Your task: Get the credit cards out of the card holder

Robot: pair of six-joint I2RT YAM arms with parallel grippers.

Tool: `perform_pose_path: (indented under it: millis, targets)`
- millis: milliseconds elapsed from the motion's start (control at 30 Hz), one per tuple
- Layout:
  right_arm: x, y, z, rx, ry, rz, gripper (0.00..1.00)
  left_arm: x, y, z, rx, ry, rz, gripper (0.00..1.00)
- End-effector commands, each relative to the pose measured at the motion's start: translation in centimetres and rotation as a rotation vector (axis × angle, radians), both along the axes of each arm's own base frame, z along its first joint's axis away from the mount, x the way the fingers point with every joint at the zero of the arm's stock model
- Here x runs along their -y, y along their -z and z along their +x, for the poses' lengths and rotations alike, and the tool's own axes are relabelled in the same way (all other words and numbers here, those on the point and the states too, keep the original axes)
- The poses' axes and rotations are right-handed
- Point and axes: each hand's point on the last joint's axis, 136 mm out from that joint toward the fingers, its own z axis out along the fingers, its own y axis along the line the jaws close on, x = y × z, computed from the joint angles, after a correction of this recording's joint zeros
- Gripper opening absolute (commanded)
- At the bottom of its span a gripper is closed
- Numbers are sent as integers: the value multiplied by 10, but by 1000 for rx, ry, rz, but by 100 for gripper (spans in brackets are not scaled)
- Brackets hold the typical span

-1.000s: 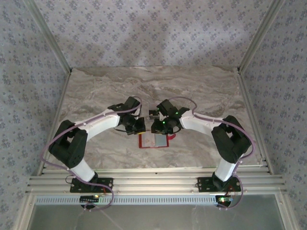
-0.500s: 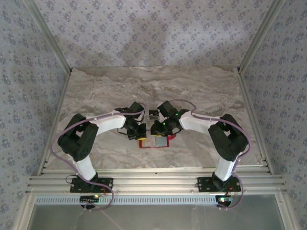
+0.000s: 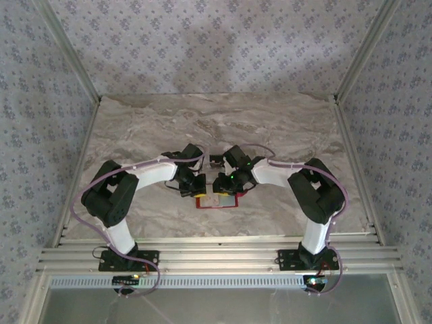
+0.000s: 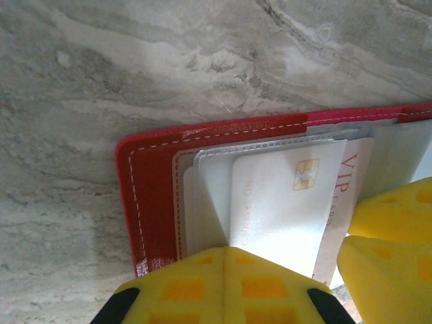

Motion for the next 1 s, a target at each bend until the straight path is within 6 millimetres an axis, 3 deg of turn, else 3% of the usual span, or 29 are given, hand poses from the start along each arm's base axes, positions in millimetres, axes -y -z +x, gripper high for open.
perform_pose_path:
  millis: [0, 367, 633, 967]
  targets:
    - [0, 8, -4, -26, -14, 13, 27, -15, 22, -11, -32, 10, 86, 6]
    - [2, 16, -7, -60, -12, 45, 26, -24, 27, -13, -31, 24, 148, 6]
    - [-9, -1, -2, -52, 6, 181, 23, -24, 28, -15, -35, 28, 155, 6]
    - [-2, -2, 2, -33, 33, 177, 9, -26, 27, -14, -31, 31, 168, 5]
